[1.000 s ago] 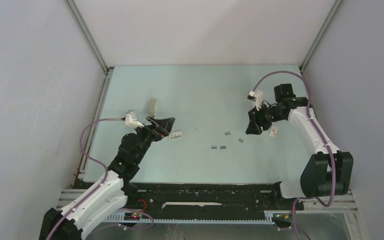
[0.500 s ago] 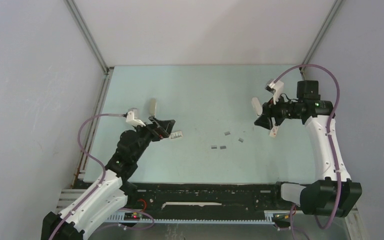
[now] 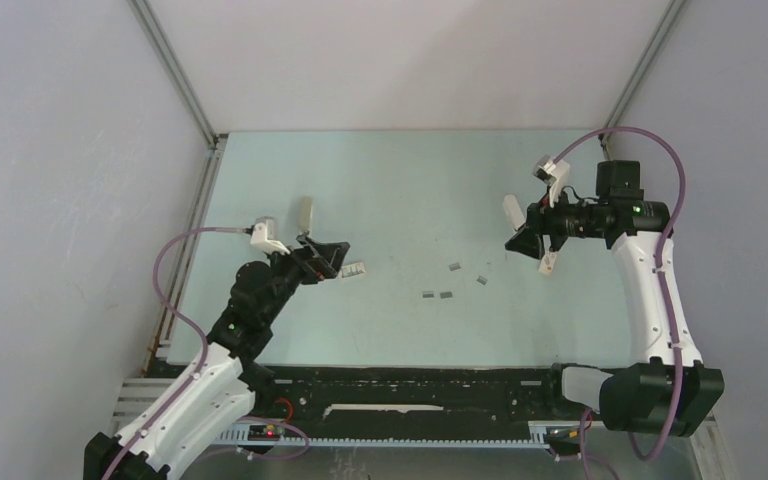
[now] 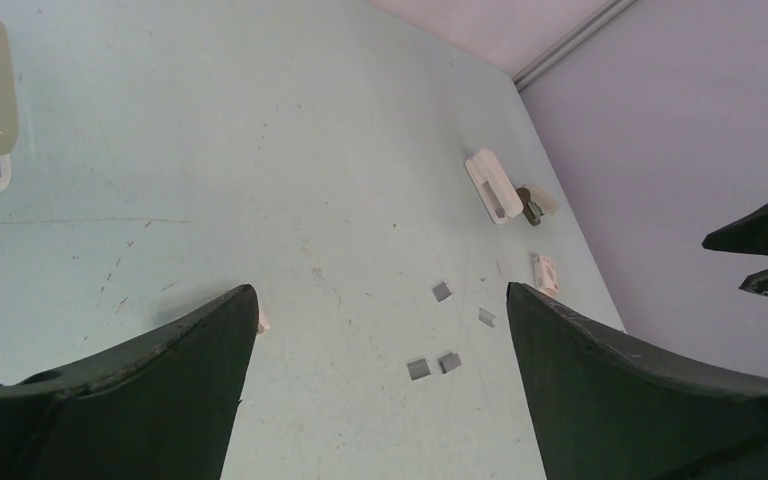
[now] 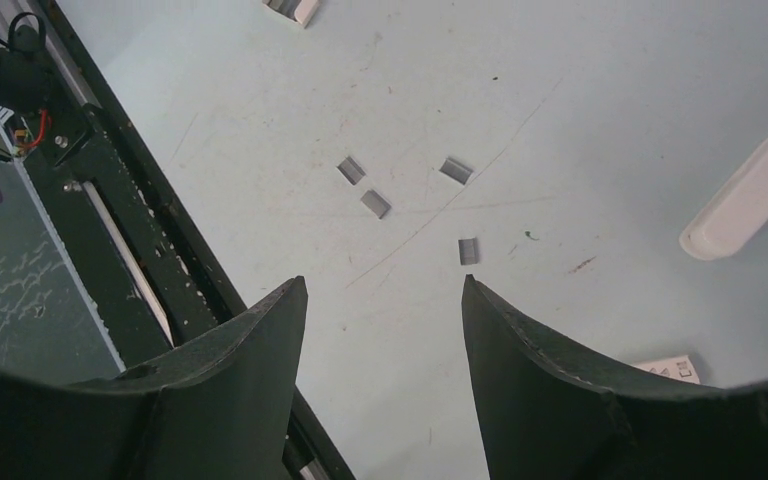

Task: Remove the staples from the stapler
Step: Move the staple box to the center of the board.

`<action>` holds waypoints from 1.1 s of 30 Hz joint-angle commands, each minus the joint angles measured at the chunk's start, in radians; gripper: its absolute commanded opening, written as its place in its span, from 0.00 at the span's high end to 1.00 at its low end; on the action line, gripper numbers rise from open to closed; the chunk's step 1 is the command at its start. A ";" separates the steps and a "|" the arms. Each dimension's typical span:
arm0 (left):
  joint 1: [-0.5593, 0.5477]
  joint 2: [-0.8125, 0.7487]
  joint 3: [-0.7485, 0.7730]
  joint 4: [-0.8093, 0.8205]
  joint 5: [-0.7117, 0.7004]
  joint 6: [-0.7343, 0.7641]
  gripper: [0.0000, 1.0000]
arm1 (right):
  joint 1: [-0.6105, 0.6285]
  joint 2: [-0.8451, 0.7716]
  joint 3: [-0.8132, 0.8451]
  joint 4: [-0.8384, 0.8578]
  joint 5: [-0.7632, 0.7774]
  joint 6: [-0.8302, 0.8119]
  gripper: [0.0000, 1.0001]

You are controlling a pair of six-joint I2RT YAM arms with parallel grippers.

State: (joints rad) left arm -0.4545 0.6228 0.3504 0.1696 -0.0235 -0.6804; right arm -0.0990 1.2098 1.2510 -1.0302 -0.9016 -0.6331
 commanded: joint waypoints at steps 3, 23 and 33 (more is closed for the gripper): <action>0.011 -0.007 0.048 0.042 0.015 0.002 0.00 | -0.016 -0.017 0.019 -0.015 -0.064 0.015 0.32; 0.032 0.062 0.062 0.099 0.078 -0.033 0.00 | -0.037 -0.042 -0.060 0.033 -0.151 0.039 0.32; 0.053 0.120 0.113 0.039 0.152 -0.038 0.00 | -0.052 -0.045 -0.114 0.080 -0.175 0.062 0.31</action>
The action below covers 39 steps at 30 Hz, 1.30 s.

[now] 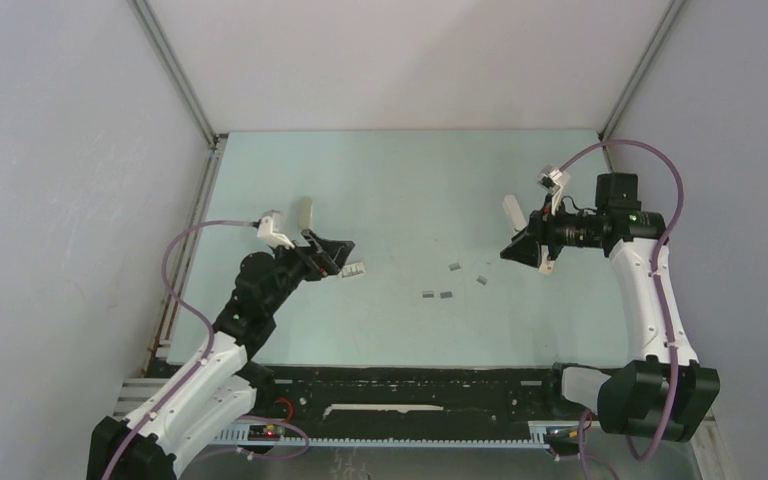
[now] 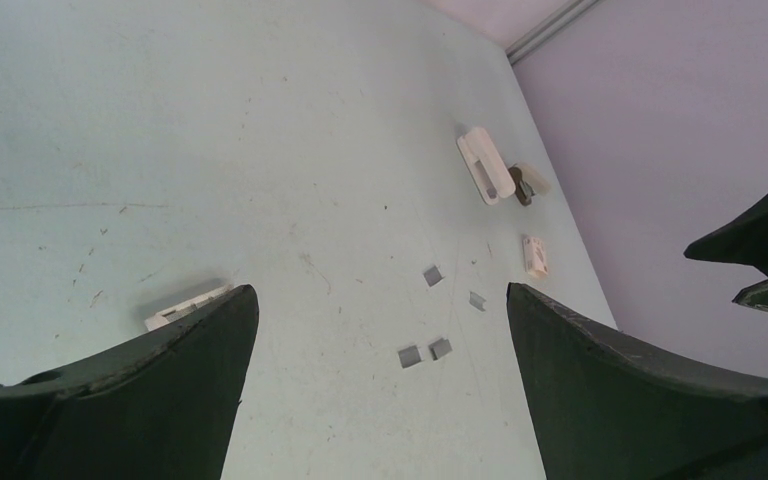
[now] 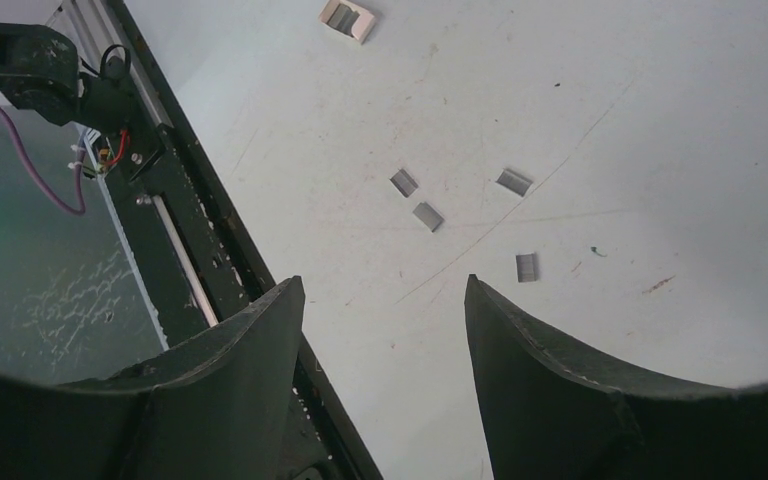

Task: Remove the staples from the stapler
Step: Move the staple box to the center of the board.

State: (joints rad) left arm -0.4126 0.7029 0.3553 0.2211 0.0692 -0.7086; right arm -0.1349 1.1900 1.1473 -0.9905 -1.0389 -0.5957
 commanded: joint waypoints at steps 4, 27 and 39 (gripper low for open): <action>0.012 0.100 0.148 -0.026 0.087 -0.017 0.00 | -0.021 0.003 -0.026 0.072 -0.050 0.049 0.31; -0.024 0.671 0.785 -0.797 0.043 0.455 0.07 | -0.089 0.052 -0.038 0.137 -0.038 0.108 0.30; -0.046 0.857 0.833 -0.858 -0.013 0.573 0.08 | -0.135 0.062 -0.057 0.176 -0.032 0.149 0.30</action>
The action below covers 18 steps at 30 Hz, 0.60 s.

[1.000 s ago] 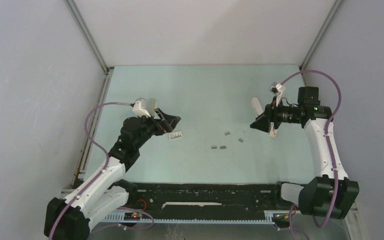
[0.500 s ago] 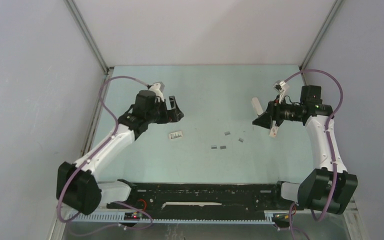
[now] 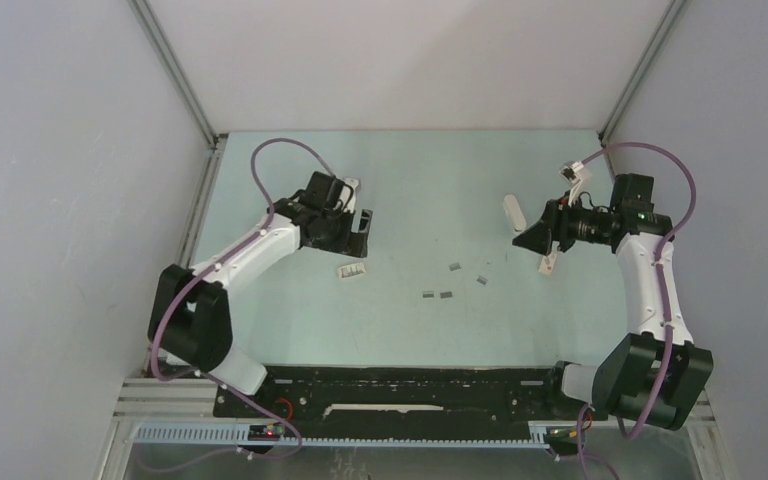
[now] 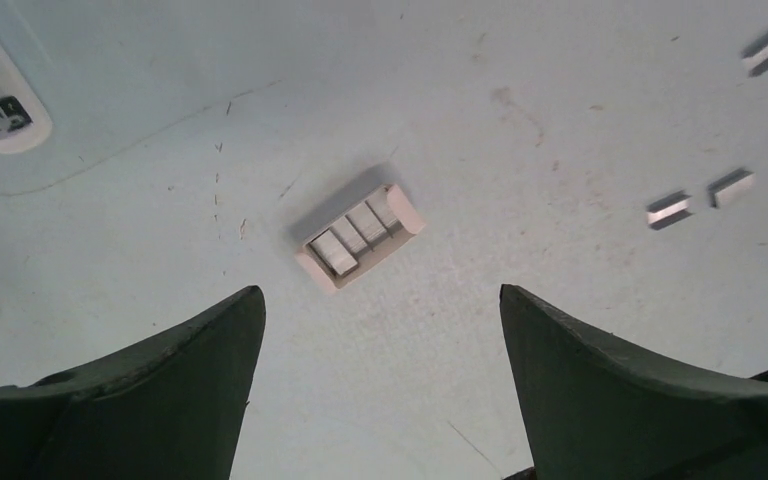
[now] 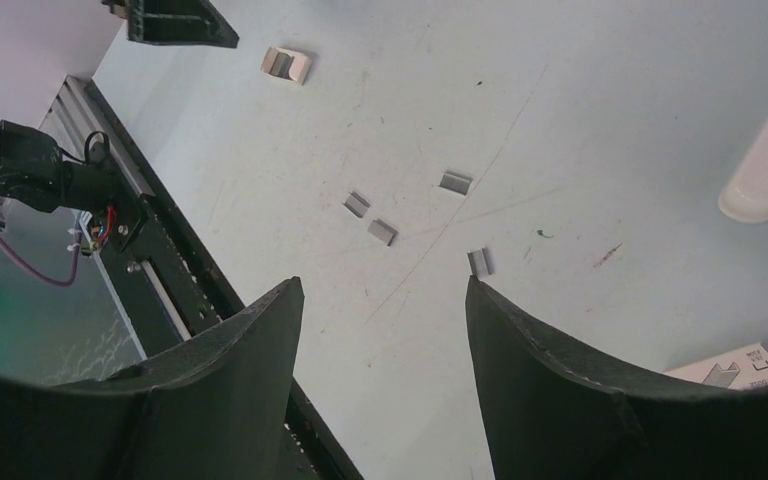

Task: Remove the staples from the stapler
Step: Move the staple box to the center of the board.

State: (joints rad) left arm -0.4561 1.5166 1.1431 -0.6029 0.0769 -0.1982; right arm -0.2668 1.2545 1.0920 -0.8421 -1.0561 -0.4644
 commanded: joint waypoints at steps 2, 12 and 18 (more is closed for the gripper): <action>0.000 0.073 0.045 -0.011 0.009 0.072 0.10 | -0.003 0.002 -0.004 0.031 -0.016 0.019 0.30; 0.067 0.234 0.150 0.035 0.088 -0.013 0.58 | -0.006 -0.014 -0.015 0.037 -0.014 0.018 0.30; 0.071 0.283 0.130 0.056 0.064 -0.051 0.71 | -0.008 -0.014 -0.023 0.045 -0.021 0.022 0.30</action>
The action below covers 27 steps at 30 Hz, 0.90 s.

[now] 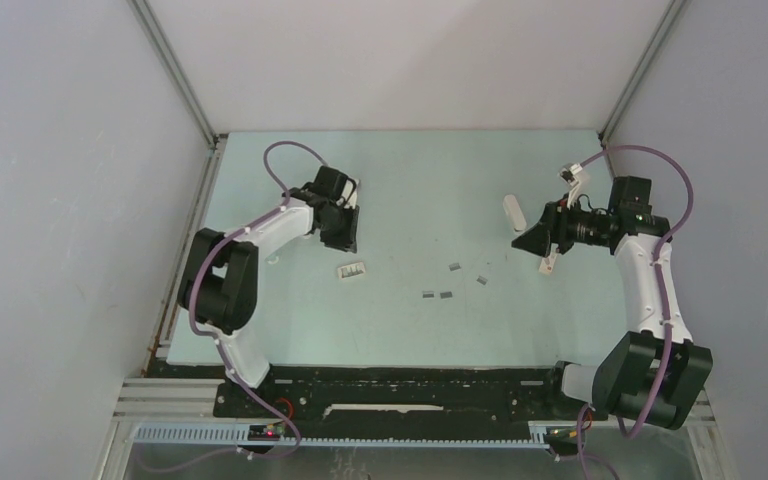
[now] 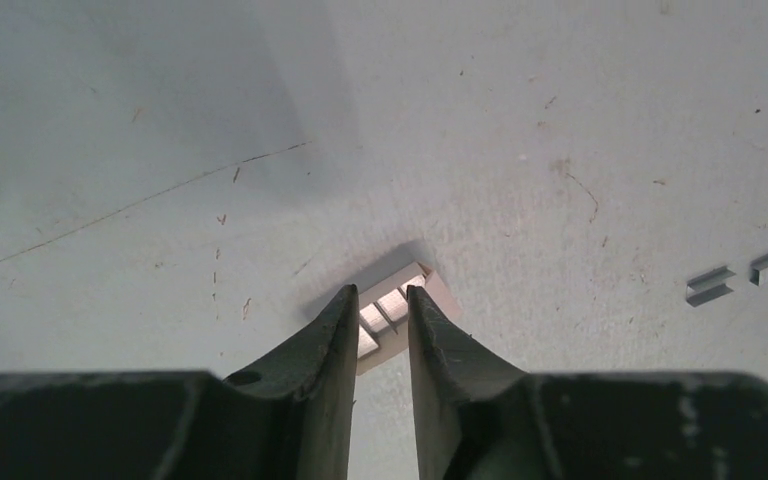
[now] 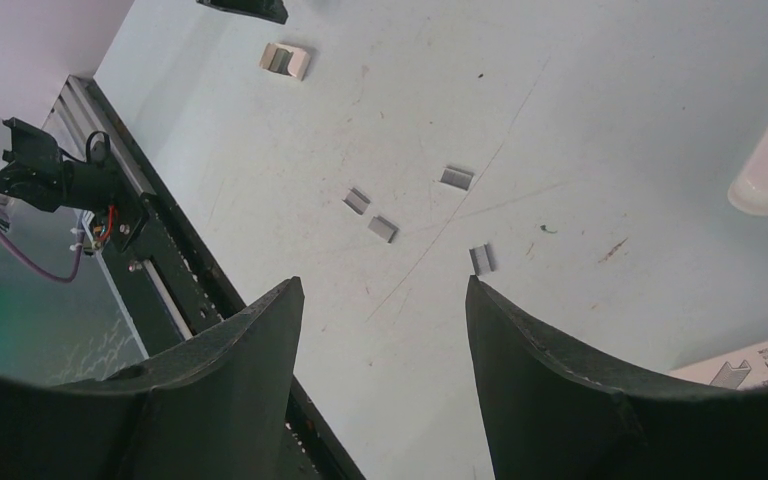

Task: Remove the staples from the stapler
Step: Move the staple box to the center of the board.

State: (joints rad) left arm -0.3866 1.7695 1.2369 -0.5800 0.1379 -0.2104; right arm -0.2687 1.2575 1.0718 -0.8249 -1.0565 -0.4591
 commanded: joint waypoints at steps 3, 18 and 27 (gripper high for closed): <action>0.003 0.039 0.014 0.056 0.001 -0.055 0.75 | -0.004 -0.014 -0.003 0.027 -0.026 0.018 0.30; 0.003 0.053 -0.093 0.110 -0.012 -0.087 0.80 | 0.002 -0.020 -0.003 0.024 -0.036 0.019 0.30; -0.021 0.013 -0.175 0.120 0.033 -0.112 0.81 | 0.005 -0.021 -0.003 0.024 -0.036 0.018 0.31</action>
State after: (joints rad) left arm -0.3885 1.8141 1.1179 -0.4732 0.1436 -0.2977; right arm -0.2676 1.2575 1.0679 -0.8238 -1.0649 -0.4538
